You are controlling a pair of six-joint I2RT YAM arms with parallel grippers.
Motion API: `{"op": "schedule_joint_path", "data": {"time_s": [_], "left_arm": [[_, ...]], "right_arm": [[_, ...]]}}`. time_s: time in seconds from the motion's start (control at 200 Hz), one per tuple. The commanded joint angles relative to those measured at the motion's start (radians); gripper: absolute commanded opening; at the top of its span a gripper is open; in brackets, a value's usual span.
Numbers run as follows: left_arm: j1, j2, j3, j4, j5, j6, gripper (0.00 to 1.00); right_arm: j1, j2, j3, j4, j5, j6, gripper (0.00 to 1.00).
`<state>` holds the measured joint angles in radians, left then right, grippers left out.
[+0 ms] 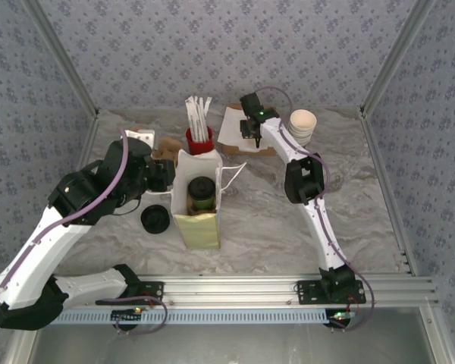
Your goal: Pack the takeout coffee
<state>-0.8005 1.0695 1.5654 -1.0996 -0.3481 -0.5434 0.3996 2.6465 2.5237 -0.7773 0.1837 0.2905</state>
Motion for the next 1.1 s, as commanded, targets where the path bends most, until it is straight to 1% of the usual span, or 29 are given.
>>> {"op": "schedule_joint_path", "data": {"time_s": [0.0,0.11,0.245,0.27,0.285,0.305,0.385,0.41,0.45,0.515,0.81,1.094], "left_arm": [[-0.006,-0.003,-0.001,0.002,0.007,-0.005,0.42],[-0.006,-0.005,-0.001,0.000,0.006,-0.004,0.42],[-0.007,-0.006,-0.005,-0.002,0.004,-0.006,0.42],[-0.007,-0.008,-0.006,-0.003,0.004,-0.006,0.42],[-0.007,-0.008,-0.007,-0.003,0.004,-0.007,0.42],[-0.007,-0.009,-0.007,-0.003,0.003,-0.007,0.42],[-0.007,-0.011,-0.009,-0.003,0.004,-0.007,0.42],[-0.006,-0.011,-0.011,-0.003,0.004,-0.007,0.42],[-0.006,-0.012,-0.012,-0.003,0.003,-0.006,0.42],[-0.007,-0.013,-0.013,-0.003,0.005,-0.008,0.42],[-0.006,-0.013,-0.018,-0.003,0.007,-0.009,0.42],[-0.007,-0.013,-0.021,0.001,0.012,-0.010,0.42]], "right_arm": [[0.004,-0.049,0.033,0.009,-0.005,-0.019,0.18],[0.004,-0.065,0.033,0.019,-0.015,-0.021,0.13],[0.006,-0.067,0.032,0.020,-0.016,-0.016,0.10],[0.006,-0.066,0.031,0.020,-0.020,-0.014,0.11],[0.007,-0.066,0.030,0.021,-0.022,-0.013,0.13],[0.006,-0.064,0.028,0.021,-0.025,-0.012,0.18],[0.008,-0.058,0.023,0.017,-0.022,-0.001,0.44],[0.010,-0.054,0.021,0.017,-0.016,0.002,0.50],[0.011,-0.049,0.018,0.015,-0.011,0.005,0.55],[0.012,-0.037,0.018,0.013,-0.009,0.007,0.59],[0.011,0.011,0.001,-0.003,0.014,-0.007,0.59],[0.012,0.024,-0.046,0.002,0.002,-0.002,0.54]]}}
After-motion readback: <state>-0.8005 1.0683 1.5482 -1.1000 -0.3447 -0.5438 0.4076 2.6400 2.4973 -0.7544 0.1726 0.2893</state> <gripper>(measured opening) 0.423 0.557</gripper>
